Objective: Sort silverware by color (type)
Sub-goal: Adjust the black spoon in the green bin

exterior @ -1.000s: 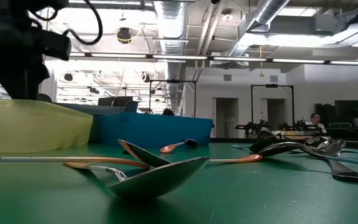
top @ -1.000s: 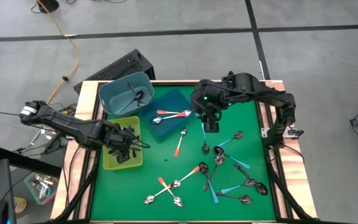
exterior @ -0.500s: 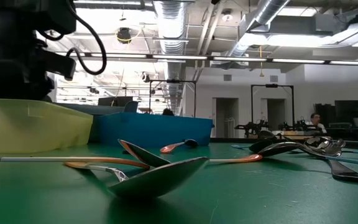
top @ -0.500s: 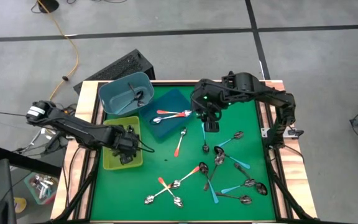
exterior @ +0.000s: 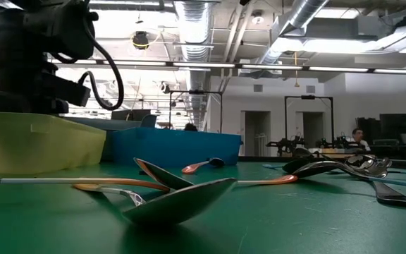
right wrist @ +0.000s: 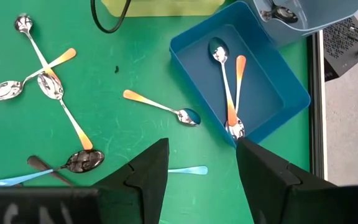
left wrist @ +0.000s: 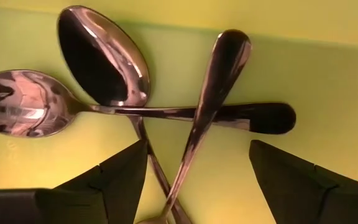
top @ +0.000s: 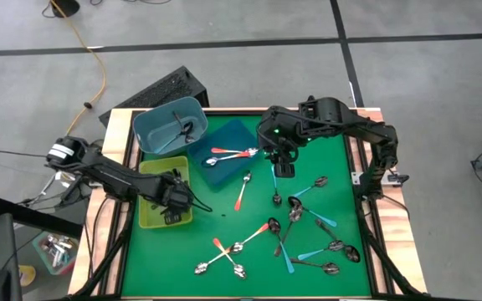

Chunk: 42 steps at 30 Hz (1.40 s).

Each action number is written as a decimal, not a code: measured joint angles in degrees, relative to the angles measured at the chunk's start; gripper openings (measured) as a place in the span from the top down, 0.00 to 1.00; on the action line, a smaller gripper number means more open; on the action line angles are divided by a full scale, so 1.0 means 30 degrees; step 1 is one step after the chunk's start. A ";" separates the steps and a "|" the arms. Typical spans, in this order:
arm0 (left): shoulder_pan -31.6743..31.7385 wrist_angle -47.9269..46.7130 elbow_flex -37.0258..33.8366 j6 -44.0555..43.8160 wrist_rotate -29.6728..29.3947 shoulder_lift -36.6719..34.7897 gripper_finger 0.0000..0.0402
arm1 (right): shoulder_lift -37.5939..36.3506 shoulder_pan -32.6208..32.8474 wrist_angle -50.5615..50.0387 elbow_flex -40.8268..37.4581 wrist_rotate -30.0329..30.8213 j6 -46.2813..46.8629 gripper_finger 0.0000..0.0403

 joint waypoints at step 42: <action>0.0120 -0.2412 0.1767 -0.0448 0.0087 -0.0332 1.00 | -0.0182 0.1899 -0.0231 -0.0015 -0.0007 0.0517 0.51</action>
